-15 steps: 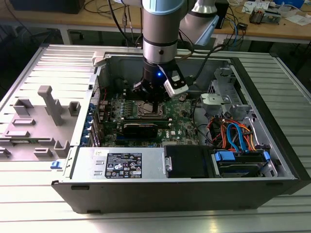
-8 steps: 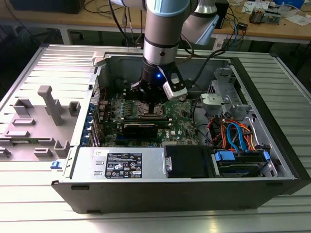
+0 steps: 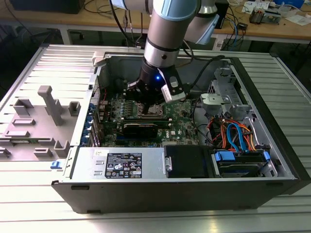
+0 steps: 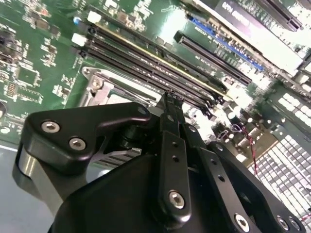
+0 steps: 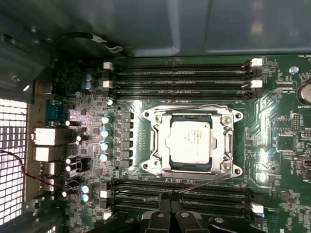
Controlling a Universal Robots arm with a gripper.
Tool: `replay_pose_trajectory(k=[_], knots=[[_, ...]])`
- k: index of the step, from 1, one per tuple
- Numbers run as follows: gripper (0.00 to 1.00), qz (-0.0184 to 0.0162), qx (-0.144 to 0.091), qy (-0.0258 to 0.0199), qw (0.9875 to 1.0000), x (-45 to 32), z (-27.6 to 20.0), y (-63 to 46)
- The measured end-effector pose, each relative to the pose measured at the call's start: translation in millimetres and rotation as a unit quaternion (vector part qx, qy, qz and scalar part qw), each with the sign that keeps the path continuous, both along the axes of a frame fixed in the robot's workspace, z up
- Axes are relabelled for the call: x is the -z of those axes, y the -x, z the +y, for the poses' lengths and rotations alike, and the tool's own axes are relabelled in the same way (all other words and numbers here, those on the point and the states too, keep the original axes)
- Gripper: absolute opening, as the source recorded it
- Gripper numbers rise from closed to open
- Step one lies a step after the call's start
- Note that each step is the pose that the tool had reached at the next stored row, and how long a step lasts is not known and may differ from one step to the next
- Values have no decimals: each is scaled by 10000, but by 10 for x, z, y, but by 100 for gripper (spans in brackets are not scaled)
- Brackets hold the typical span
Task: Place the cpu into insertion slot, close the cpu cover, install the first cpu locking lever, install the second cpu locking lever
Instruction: 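Install the second cpu locking lever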
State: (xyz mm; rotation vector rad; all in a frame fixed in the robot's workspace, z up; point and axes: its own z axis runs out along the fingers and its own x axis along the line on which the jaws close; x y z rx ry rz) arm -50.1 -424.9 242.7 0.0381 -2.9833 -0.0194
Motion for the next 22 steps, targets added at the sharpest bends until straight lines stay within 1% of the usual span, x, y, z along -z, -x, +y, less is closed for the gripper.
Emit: replay_pose_trajectory(k=[1,3,4,5,6,7,8,9,12,14,16,17,19,22], knots=[[11,35,0,-18,10000,11,-26,0],[11,78,0,-36,10000,21,-55,0],[11,100,0,-84,9999,27,-66,-1],[11,110,-1,-144,9998,30,-70,-2],[11,114,-1,-200,9997,33,-71,-2],[11,119,-2,-270,9996,35,-73,-3],[11,124,-2,-308,9994,40,-77,-3],[11,129,-2,-333,9994,44,-81,-3],[11,148,-3,-401,9991,66,-118,-4],[11,166,-2,-427,9989,77,-139,-4],[11,181,-3,-480,9987,89,-158,-3],[11,185,-3,-519,9985,103,-170,-4],[11,194,-5,-612,9979,115,-205,-3],[11,196,-6,-706,9973,135,-215,7]])
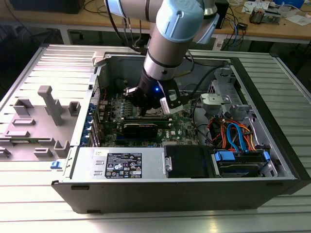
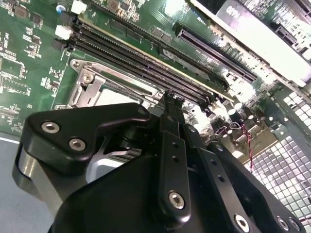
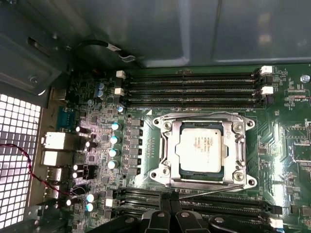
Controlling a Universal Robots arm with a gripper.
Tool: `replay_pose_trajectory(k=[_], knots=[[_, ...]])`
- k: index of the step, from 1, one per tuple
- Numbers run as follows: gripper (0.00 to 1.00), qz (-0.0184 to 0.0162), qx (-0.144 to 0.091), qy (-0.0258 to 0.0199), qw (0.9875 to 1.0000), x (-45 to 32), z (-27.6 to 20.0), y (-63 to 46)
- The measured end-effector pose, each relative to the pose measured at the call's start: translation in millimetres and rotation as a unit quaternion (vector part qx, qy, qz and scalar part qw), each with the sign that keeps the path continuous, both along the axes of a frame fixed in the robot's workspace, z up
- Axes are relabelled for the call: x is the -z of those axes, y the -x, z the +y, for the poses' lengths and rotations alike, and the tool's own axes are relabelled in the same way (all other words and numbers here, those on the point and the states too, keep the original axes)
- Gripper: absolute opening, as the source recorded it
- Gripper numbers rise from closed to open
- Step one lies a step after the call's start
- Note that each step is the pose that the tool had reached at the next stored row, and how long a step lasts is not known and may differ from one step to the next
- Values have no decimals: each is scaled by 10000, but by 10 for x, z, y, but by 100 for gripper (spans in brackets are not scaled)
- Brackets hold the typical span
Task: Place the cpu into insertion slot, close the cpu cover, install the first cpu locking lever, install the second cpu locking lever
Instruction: 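Install the second cpu locking lever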
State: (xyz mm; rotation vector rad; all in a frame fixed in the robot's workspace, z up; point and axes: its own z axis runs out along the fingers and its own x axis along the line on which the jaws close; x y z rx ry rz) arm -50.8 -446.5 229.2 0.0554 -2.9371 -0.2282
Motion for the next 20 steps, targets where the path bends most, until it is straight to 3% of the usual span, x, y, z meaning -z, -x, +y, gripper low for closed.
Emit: replay_pose_trajectory(k=[5,6,8,10,20], knots=[[11,-10,-2,-14,10000,71,-1,71],[11,-33,-1,-13,10000,74,-1,73],[11,-141,-5,-17,9999,87,0,97],[11,-198,-10,-16,9998,98,0,138],[11,-203,-11,-16,9998,106,-1,154]])
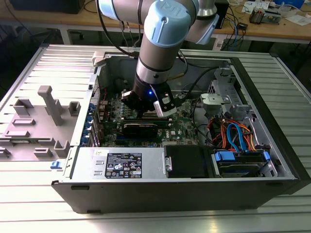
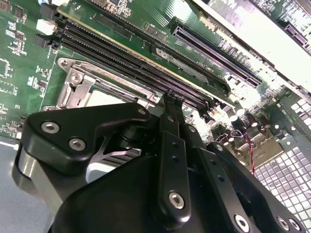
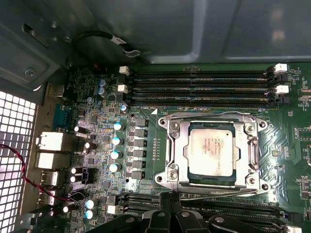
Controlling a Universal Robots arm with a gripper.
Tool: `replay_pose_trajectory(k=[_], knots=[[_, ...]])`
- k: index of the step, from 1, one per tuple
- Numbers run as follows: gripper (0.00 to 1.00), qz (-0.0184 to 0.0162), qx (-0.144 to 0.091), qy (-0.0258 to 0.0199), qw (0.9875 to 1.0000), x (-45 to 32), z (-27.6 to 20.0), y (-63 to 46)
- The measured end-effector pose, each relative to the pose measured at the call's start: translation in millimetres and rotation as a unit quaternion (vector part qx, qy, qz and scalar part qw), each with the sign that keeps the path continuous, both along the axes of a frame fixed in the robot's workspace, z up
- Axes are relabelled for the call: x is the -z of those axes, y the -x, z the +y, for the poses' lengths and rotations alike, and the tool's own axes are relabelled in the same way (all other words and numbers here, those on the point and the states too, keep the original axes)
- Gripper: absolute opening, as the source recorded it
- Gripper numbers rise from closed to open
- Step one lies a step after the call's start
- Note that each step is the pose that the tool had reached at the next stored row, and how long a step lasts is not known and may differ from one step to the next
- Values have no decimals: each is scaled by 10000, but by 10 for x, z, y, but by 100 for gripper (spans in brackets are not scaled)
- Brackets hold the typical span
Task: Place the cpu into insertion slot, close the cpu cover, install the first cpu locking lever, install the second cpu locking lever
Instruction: 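Install the second cpu locking lever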
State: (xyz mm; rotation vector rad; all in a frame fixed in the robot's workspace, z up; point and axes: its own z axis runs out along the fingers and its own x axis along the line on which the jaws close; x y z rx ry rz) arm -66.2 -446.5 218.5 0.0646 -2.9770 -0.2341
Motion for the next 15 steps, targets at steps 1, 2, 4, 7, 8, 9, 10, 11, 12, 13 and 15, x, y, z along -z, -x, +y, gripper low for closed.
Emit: replay_pose_trajectory(k=[1,2,4,7,8,9,10,11,12,13,15], knots=[[11,0,0,0,10000,0,0,0],[11,-1,1,0,10000,1,0,2],[11,-4,1,0,10000,1,0,2],[11,-48,1,-2,10000,4,0,8],[11,-63,0,-12,10000,7,0,14],[11,-165,0,-27,9999,27,3,52],[11,-253,1,-56,9997,47,18,134],[11,-346,-2,-91,9994,66,38,162],[11,-374,-1,-137,9992,74,38,192],[11,-374,-1,-137,9992,74,38,192],[11,-375,-1,-138,9992,74,38,192]])
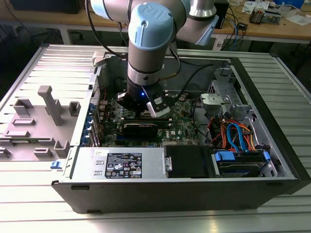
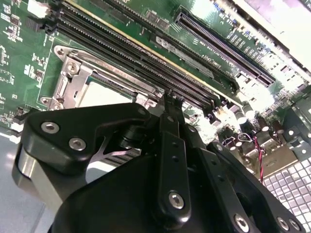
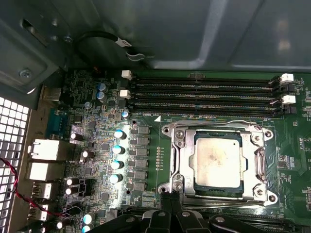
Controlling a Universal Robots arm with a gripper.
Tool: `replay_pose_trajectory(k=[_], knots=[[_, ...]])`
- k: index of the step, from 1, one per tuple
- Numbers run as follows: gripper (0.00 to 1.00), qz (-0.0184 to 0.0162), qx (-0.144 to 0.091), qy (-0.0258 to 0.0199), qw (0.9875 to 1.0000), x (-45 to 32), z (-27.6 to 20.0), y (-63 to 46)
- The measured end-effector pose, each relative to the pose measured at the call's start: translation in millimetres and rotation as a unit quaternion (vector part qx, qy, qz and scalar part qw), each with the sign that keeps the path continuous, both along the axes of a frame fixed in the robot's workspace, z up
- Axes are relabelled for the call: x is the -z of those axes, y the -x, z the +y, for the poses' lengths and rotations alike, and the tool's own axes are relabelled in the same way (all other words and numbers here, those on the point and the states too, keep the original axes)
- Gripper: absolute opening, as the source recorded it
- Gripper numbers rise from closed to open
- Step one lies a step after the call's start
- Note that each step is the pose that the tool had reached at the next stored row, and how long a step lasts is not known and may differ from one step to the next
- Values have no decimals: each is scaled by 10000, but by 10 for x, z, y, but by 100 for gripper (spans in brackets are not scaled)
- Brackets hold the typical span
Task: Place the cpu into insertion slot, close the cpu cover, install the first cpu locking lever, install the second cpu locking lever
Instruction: 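Install the second cpu locking lever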
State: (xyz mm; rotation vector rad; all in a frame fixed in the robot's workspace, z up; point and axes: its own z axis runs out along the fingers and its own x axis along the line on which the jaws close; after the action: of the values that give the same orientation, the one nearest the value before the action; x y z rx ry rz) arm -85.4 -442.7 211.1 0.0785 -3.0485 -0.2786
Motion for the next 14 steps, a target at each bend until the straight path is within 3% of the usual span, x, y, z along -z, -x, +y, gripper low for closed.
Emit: replay_pose_trajectory(k=[4,8,14], knots=[[11,0,0,-2,10000,0,0,1],[11,0,1,-34,10000,18,0,19],[11,-1,1,-35,10000,52,0,23]])
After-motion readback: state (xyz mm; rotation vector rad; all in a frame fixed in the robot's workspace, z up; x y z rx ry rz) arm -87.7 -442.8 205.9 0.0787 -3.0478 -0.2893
